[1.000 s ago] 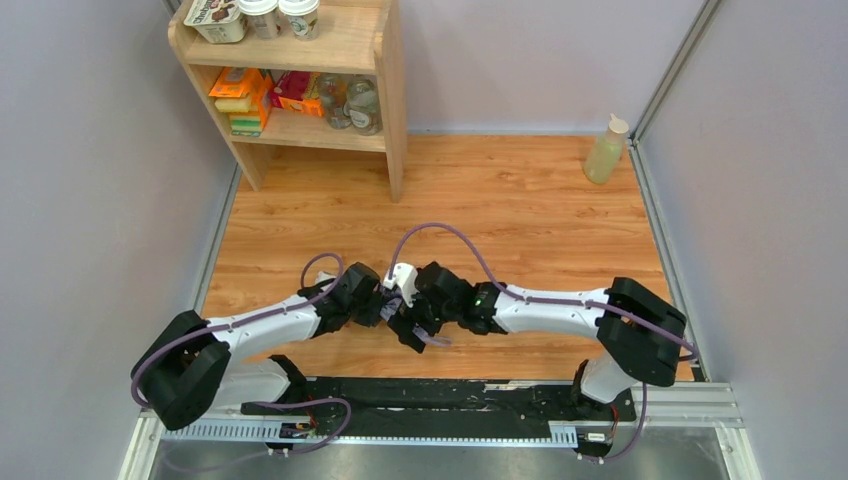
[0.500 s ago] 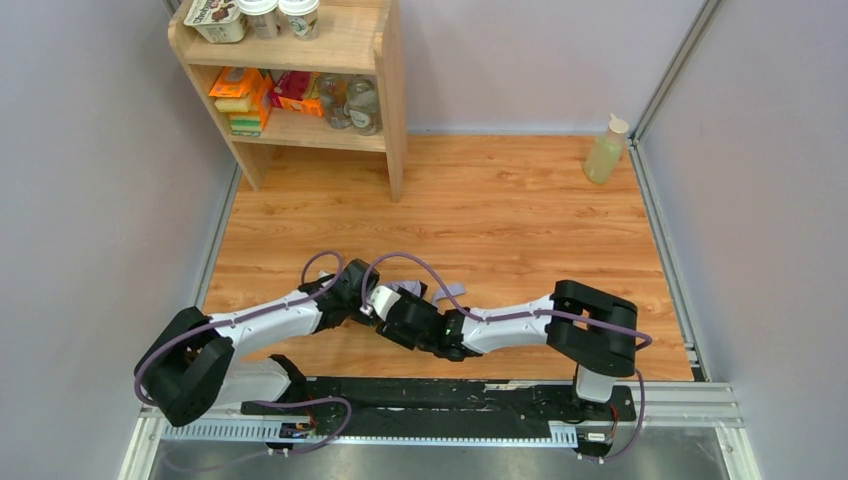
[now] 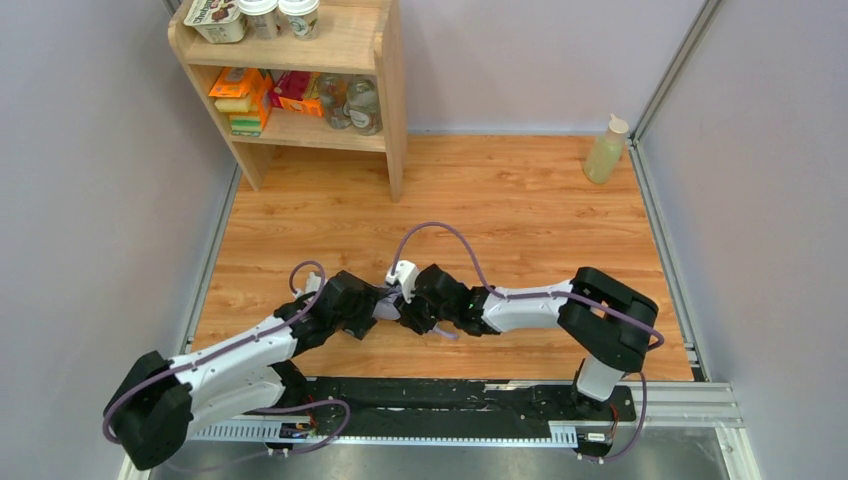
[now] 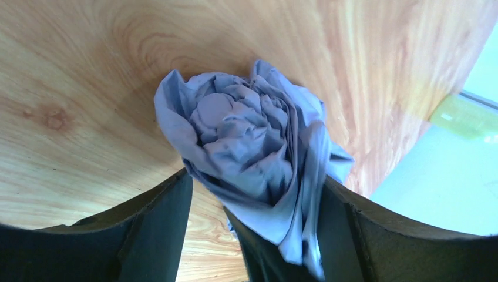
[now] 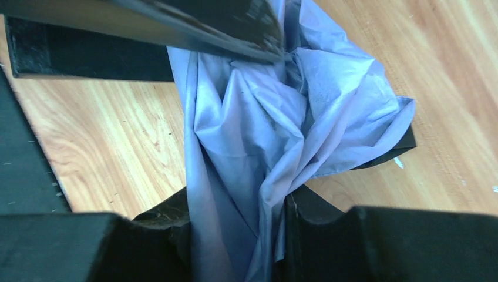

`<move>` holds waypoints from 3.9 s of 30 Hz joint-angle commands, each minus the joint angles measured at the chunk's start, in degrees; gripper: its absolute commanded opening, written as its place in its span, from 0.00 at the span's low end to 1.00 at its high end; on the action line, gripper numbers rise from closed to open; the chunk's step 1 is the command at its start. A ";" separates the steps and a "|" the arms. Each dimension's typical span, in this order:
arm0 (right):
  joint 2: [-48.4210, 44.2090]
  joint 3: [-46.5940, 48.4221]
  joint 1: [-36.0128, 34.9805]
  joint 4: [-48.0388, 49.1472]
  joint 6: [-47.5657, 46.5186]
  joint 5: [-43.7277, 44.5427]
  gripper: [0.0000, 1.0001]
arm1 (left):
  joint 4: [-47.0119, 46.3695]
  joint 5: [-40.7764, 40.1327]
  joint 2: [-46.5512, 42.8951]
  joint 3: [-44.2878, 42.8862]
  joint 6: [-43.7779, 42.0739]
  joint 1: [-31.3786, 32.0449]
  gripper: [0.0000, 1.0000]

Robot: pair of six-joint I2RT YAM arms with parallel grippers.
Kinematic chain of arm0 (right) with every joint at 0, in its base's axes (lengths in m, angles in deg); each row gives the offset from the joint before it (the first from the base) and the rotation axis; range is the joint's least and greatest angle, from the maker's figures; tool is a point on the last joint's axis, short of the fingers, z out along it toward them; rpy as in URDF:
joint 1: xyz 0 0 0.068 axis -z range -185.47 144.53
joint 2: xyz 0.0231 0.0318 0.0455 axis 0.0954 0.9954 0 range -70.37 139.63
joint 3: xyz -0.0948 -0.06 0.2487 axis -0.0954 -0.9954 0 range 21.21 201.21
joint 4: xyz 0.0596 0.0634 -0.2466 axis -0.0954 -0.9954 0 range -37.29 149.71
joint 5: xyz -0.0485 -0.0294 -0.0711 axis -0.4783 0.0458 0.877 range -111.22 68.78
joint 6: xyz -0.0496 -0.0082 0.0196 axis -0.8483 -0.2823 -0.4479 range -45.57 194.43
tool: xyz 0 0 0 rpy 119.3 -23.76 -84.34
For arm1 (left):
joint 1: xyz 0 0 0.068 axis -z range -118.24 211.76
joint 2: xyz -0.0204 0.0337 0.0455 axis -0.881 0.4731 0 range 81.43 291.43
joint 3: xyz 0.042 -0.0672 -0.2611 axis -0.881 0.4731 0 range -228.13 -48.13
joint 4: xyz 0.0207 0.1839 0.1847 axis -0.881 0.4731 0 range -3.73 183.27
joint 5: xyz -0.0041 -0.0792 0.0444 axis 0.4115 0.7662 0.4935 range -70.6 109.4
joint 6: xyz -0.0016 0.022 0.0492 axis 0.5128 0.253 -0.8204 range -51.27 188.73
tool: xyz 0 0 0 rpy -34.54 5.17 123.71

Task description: Put away the umbrella

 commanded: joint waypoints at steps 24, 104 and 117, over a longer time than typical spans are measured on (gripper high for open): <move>15.03 6.07 21.03 7.43 29.48 -63.33 0.00 | -13.10 -3.02 15.20 5.06 -8.84 0.39 0.80; 5.97 4.41 16.46 19.54 41.94 -55.34 0.00 | -20.74 -4.33 2.40 9.89 -8.22 2.15 0.17; -12.81 9.59 20.22 -15.33 29.82 -45.68 0.99 | -26.37 -16.63 -23.53 13.06 -21.31 2.24 0.00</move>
